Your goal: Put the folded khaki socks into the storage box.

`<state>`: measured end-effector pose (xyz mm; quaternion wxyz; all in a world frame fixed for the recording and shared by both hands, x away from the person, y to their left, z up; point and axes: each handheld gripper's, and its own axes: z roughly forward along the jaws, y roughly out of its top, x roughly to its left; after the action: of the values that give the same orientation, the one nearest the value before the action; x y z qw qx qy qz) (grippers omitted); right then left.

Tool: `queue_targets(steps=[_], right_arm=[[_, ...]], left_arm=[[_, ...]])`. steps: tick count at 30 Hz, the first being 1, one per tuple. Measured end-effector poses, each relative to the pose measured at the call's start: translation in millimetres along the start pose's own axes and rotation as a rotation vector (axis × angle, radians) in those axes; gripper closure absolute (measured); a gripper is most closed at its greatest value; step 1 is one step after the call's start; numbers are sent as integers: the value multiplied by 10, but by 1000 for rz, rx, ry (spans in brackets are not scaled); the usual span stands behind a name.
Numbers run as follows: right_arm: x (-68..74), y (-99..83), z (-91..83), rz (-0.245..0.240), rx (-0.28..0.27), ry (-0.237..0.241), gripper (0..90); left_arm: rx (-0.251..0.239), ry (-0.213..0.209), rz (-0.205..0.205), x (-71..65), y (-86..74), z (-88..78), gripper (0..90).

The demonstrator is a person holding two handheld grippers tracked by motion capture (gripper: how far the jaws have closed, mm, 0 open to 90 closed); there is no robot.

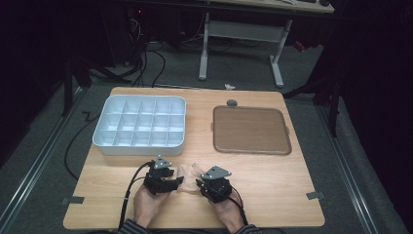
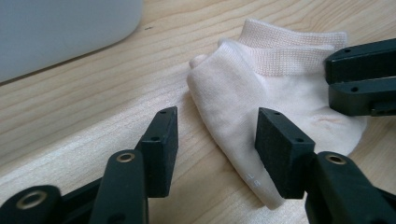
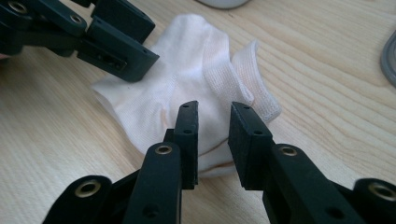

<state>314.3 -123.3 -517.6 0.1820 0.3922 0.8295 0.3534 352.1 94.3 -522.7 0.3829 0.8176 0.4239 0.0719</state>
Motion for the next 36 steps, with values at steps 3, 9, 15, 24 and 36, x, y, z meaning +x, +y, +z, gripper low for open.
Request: queue_targets(steps=[3,9,15,24,36], right_arm=[[24,31,-39,6,-14,16,756],[148,115,-82,-25,-35,62,851],[179,99,-36,-28,-24,74,864],[179,18,65,-9,19,75,868],[188,-8,76,-19,14,73,870]], left_arm=[[-34,-23,-31,21,14,-48,479],[-35,-27,-66,119,85,-46,459],[-32,-34,-72,144,164,-29,459],[8,-49,-83,161,185,114,474],[13,-58,-96,174,184,145,543]])
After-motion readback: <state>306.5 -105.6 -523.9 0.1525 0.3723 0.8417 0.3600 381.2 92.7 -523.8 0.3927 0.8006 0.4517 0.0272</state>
